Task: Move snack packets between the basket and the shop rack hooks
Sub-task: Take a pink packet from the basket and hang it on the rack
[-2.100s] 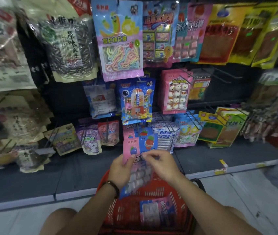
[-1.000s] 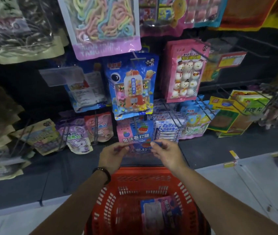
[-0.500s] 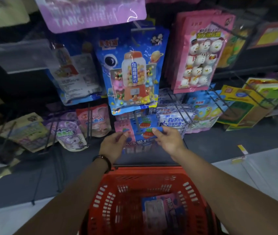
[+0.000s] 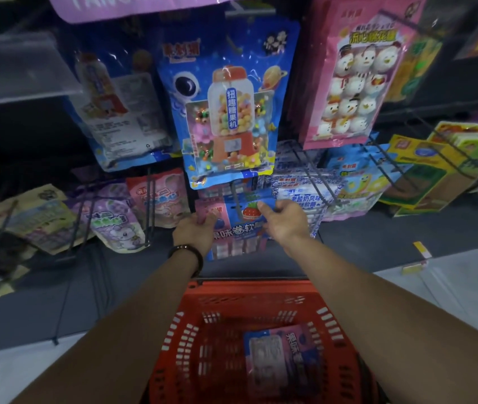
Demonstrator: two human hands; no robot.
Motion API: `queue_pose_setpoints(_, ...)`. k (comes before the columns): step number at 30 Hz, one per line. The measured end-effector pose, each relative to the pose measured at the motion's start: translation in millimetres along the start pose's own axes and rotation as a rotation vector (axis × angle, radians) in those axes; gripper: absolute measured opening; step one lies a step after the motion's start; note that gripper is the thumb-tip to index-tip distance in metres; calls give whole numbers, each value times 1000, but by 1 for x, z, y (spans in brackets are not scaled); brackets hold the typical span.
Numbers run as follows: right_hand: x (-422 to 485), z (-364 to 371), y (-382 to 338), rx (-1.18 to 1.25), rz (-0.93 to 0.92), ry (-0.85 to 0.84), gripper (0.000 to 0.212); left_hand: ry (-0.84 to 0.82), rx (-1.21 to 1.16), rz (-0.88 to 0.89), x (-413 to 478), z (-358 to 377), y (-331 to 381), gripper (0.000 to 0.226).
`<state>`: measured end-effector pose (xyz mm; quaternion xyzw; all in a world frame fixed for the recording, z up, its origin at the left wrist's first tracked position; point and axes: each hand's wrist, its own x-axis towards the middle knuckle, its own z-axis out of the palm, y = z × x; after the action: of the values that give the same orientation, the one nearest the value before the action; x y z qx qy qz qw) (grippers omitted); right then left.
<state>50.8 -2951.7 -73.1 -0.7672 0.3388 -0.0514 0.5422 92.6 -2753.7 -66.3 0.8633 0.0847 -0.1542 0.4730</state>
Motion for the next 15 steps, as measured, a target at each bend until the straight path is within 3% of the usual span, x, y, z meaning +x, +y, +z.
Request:
queue_pose_setpoints(4,-16,-11,0,-53,-29,37,36,57,25,-31,-6,-6,7,43)
queue_pose_setpoints(7,-41,-28,23,-158,-132,44,22,16,61,-65,-22,-19,-5,68)
queue_pose_setpoints(9,-59,-39,59,-312,-231,21,6,-111,152,-34,-45,-19,-21,50)
queue_pose_setpoints(11,-73,-44,99,-577,-253,-110,6,-283,278,42,-71,-14,-38,26)
queue_pose_setpoints(15,-87,-29,173,-980,-37,-509,23,-460,433,235,-101,1,-76,11)
